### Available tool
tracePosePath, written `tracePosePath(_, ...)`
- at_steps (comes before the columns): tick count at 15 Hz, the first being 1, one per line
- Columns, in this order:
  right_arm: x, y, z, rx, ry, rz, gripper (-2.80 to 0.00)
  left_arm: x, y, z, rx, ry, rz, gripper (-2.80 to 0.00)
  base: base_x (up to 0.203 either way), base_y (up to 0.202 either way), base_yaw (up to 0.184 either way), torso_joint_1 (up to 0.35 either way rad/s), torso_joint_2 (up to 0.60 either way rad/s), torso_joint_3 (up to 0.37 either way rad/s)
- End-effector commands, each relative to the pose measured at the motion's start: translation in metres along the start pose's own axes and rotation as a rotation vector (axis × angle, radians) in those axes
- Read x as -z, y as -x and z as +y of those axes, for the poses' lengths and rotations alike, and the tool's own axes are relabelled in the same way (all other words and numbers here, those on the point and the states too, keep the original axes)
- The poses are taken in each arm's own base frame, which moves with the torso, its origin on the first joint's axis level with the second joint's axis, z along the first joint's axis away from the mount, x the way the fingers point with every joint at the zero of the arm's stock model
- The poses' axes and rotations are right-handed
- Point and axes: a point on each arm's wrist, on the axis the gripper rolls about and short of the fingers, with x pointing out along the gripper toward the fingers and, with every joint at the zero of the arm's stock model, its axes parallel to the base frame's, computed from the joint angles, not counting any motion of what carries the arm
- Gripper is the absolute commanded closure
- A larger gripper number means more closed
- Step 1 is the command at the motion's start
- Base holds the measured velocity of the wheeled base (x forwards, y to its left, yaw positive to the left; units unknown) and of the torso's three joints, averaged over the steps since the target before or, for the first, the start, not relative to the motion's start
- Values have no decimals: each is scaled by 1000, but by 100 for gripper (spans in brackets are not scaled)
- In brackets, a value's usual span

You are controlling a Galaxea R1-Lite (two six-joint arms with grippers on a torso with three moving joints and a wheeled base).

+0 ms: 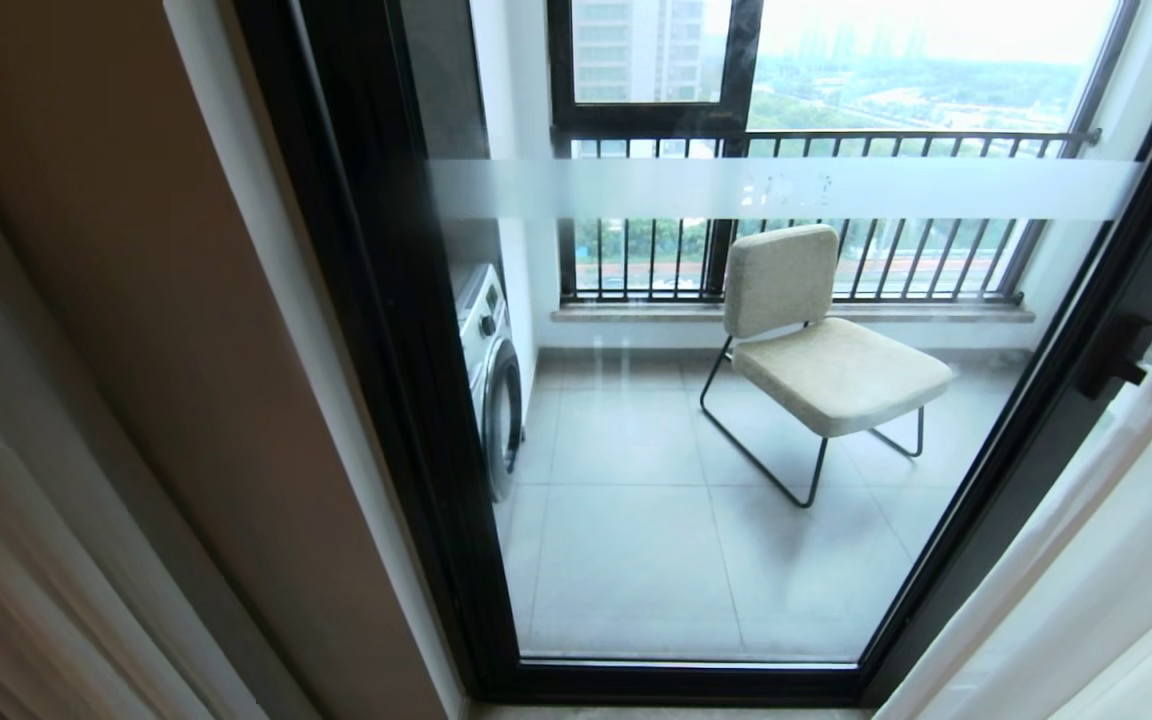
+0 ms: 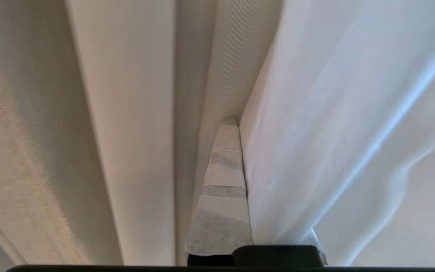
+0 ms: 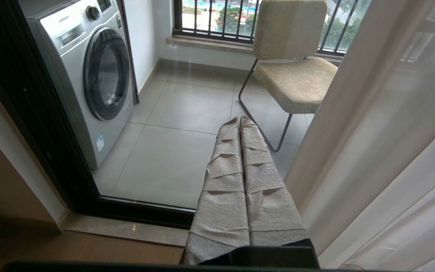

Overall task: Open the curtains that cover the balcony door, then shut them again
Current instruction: Pull the inner curtains open on both sides

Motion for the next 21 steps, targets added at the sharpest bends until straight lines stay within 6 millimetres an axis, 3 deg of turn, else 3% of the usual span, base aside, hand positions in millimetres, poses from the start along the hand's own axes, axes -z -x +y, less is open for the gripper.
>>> tracePosePath(1,0,0,0,-1,1,1,0,-24,8,-8,32,-23,-82,0,0,0,0,0,0,0)
tracePosePath(6,0,0,0,-1,1,1,0,-52,25,-25,96,-40,-155,0,0,0,0,0,0,0)
tracePosePath(8,0,0,0,-1,1,1,0,-52,24,-35,151,-40,-156,0,0,0,0,0,0,0)
tracePosePath(16,0,0,0,-1,1,1,0,-55,26,-44,193,-29,-167,0,0,0,0,0,0,0)
tracePosePath(17,0,0,0,-1,1,1,0,-56,27,-45,195,-29,-170,-280,0,0,0,0,0,0)
tracePosePath(21,0,0,0,-1,1,1,0,-60,32,-47,208,-33,-177,-280,0,0,0,0,0,0)
